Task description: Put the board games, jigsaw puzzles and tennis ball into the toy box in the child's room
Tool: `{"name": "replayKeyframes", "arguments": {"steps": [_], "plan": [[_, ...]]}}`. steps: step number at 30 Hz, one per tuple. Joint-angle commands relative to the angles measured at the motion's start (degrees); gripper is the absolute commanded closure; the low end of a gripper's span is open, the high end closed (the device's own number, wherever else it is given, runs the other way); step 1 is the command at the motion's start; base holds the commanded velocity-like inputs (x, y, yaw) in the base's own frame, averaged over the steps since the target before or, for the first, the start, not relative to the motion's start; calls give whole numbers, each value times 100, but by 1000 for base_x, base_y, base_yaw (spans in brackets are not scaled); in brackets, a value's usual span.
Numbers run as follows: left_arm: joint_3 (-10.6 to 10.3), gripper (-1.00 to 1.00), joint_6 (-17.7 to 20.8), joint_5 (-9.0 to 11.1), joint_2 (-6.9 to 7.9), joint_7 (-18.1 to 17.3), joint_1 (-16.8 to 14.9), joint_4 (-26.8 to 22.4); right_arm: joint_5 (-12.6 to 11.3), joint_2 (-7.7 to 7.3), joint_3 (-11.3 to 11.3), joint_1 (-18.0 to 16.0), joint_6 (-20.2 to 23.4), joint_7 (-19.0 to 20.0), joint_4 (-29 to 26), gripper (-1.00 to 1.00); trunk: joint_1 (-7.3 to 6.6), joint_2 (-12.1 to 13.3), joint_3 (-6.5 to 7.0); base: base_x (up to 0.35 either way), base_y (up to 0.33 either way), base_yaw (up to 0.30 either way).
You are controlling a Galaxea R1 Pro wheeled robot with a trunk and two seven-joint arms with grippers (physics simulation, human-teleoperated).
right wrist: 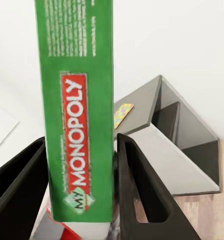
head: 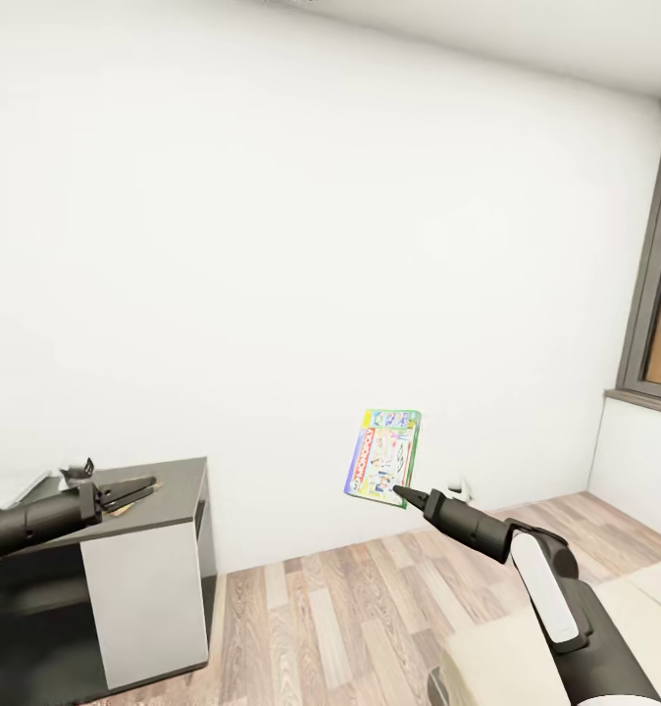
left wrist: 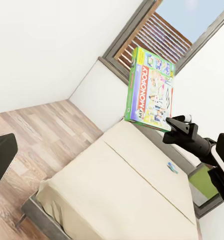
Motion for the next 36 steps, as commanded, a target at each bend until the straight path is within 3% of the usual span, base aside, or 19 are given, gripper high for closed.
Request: {"name": "replayKeyframes", "arguments": {"steps": [1,12,21,24,30,36], "plan": [[5,-100,59,-49,-3,-44,-5,0,-32,2,-10,-1,41,15,-3,100,-21,38,17,0,0,291],[25,-100,73,-34,23,-44,-5,0,-31,-1,-9,-1,41,5,-3,100,-262,480,215,0,0,291],[86,-100,78,43,431,-44,3,5,-32,-2,-9,-1,41,13,-3,100,-460,840,376,0,0,291],[222,-100,77,40,583,-44,3,15,-32,-9,-12,-1,41,14,-3,100,-526,961,430,0,0,291],[447,-100,77,39,643,-44,4,25,-32,-2,-10,-1,41,8,-3,100,-658,1201,538,0,0,291],[471,-100,77,35,640,-44,4,26,-30,-2,-9,-1,41,5,-3,100,-790,1442,645,0,0,291]]}}
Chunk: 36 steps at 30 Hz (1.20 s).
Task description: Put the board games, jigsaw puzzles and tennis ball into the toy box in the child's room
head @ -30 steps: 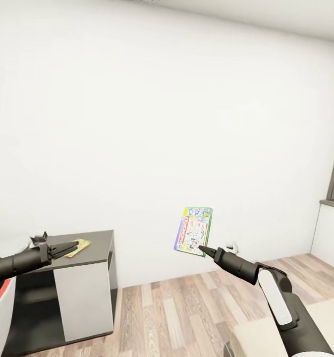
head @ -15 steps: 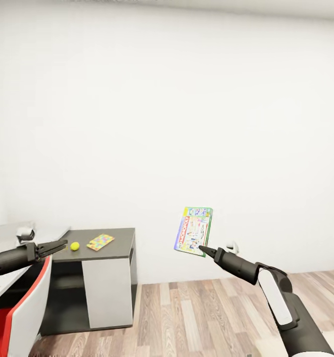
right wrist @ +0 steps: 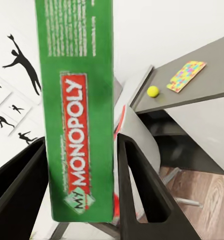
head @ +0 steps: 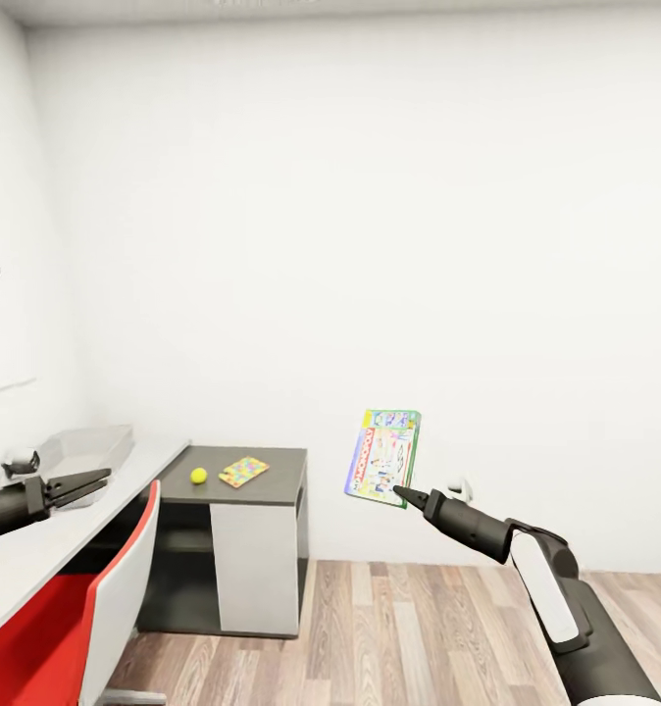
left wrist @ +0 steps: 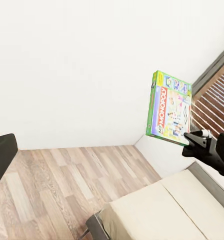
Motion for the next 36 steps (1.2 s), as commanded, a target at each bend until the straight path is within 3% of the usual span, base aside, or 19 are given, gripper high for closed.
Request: {"name": "replayKeyframes", "arguments": {"steps": [1,13,27,36], "plan": [[3,-100,60,-42,-3,-40,-5,0,-33,2,-8,-1,43,15,-3,100,-21,38,16,0,0,291],[-14,-100,60,-49,-15,-40,-5,7,-26,3,-7,-1,43,15,1,100,-284,519,232,0,0,291],[-38,-100,60,-55,-23,-40,-5,9,-26,8,-5,-1,43,15,-330,100,-284,519,232,0,0,129],[-14,-100,60,-33,-40,-40,-5,9,-26,14,13,-1,43,7,-323,100,-284,519,232,0,0,259]]}}
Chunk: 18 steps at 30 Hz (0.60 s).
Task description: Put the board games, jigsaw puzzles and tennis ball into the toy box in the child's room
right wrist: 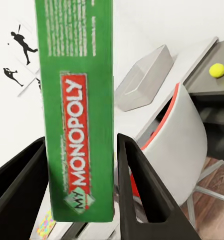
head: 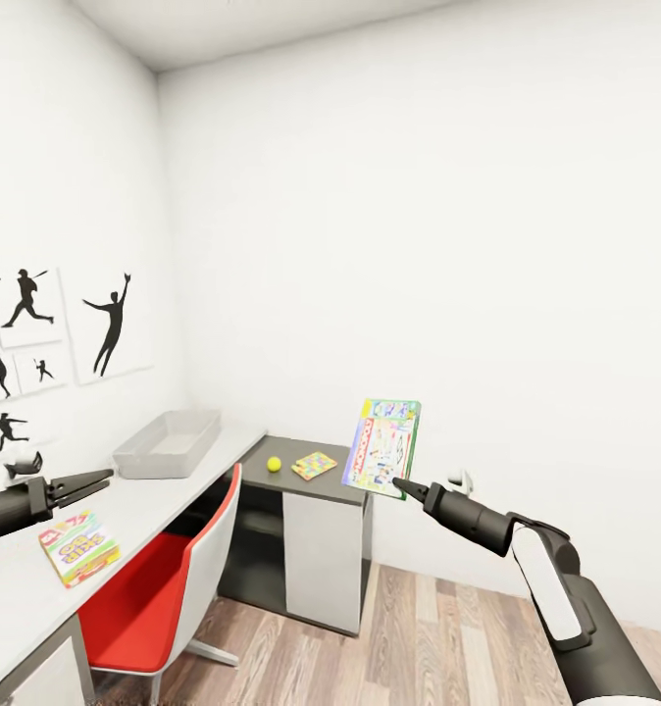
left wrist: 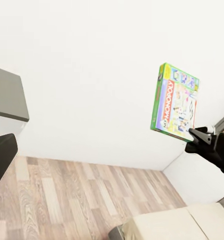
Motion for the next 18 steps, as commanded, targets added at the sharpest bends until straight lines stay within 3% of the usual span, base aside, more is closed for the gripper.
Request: {"name": "replayKeyframes", "arguments": {"steps": [1,8,18], "plan": [[3,-100,60,-38,-8,-40,-6,0,-13,-1,-9,-1,38,16,-3,100,2,-5,-3,0,0,278],[12,-100,60,-36,-26,-40,-6,0,-13,-7,-13,-1,38,15,24,100,2,-5,-3,98,-21,279],[9,-100,44,-36,-36,-40,-6,0,-13,-8,-17,-1,36,15,32,100,2,-5,-3,302,-7,280]]}}
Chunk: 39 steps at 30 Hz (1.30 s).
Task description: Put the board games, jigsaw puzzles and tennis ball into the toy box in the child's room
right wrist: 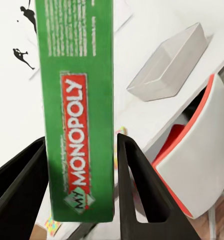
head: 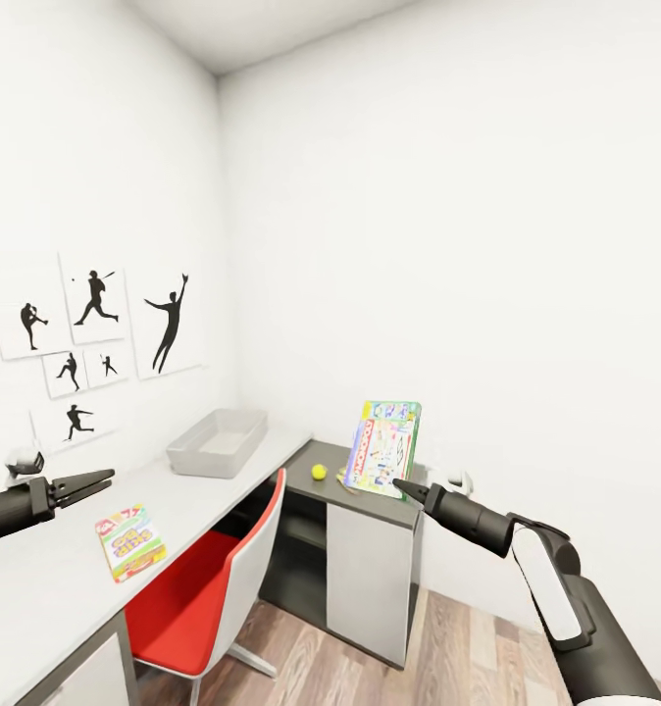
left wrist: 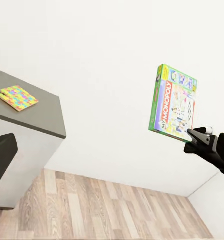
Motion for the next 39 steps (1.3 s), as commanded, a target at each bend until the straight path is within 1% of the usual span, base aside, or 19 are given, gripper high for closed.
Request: {"name": "replayKeyframes", "arguments": {"steps": [1,18,39], "plan": [[4,-100,59,-39,-3,-39,-5,0,-36,0,-11,-2,43,15,-2,100,6,-4,-2,324,0,280],[6,-100,46,-39,-7,-39,-5,0,-35,0,-5,-2,44,15,-6,100,6,-4,-3,324,-10,280],[11,-100,42,-39,-5,-39,-5,0,-28,-1,-14,-2,44,15,0,100,6,-4,-31,292,-154,280]]}}
